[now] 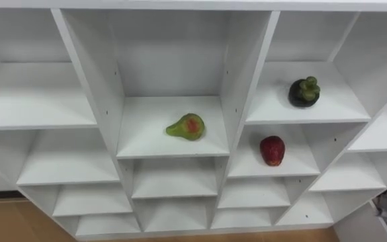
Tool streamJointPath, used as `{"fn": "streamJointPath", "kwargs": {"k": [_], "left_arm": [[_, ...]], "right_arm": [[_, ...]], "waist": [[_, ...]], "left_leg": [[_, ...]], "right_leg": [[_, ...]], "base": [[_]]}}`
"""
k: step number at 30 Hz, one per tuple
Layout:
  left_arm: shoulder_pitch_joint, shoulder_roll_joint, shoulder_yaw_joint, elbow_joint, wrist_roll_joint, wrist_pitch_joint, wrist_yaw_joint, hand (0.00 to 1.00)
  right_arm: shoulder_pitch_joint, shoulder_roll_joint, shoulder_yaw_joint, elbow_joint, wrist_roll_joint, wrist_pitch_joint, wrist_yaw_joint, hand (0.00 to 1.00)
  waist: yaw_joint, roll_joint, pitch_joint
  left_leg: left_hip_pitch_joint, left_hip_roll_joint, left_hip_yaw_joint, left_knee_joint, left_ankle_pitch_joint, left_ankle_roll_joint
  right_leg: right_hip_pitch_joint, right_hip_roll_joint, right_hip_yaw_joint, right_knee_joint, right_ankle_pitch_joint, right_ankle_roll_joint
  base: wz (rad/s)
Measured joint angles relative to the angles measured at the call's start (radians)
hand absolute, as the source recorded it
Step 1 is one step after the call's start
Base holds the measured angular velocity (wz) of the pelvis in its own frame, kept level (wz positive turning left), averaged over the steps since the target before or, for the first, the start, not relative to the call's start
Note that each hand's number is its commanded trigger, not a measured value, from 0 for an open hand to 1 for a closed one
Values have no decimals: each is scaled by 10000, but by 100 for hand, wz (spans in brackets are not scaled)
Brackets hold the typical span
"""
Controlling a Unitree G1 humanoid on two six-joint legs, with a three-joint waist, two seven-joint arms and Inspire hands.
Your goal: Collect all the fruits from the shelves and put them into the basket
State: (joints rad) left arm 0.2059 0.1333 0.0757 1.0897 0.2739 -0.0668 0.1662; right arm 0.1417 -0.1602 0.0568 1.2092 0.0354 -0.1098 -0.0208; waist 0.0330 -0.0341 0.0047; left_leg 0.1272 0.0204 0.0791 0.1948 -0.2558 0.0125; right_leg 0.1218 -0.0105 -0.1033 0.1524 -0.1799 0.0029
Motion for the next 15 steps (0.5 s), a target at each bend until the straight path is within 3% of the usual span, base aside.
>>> {"fn": "streamJointPath", "kwargs": {"k": [5,7,13,15], "left_arm": [[-3,3,-3,0,-90,-87,22,100],[-3,4,-2,0,-102,-98,55,100],[-7,20,-5,-5,-470,-282,197,100],[-35,20,-12,-5,-479,-326,208,100]], "right_arm": [[0,3,-3,-19,-52,-39,-123,0],[-1,3,-10,-25,-180,-79,-160,0],[81,5,-10,-568,-689,-142,-366,0],[212,8,-8,-1082,-968,-334,-524,0]], "waist": [[-5,-12,-22],[-7,-34,-74],[-11,-81,-69],[-25,-85,-75]], "left_leg": [[37,-3,23,-40,1,-1],[45,-3,30,-57,1,-1],[12,-6,46,-57,2,1],[-92,1,75,-54,2,0]], "right_leg": [[1,13,65,3,1,1],[3,19,102,2,1,1],[-47,23,187,5,3,4],[-158,36,187,13,18,4]], "base": [[-2],[0],[-2],[-4]]}}
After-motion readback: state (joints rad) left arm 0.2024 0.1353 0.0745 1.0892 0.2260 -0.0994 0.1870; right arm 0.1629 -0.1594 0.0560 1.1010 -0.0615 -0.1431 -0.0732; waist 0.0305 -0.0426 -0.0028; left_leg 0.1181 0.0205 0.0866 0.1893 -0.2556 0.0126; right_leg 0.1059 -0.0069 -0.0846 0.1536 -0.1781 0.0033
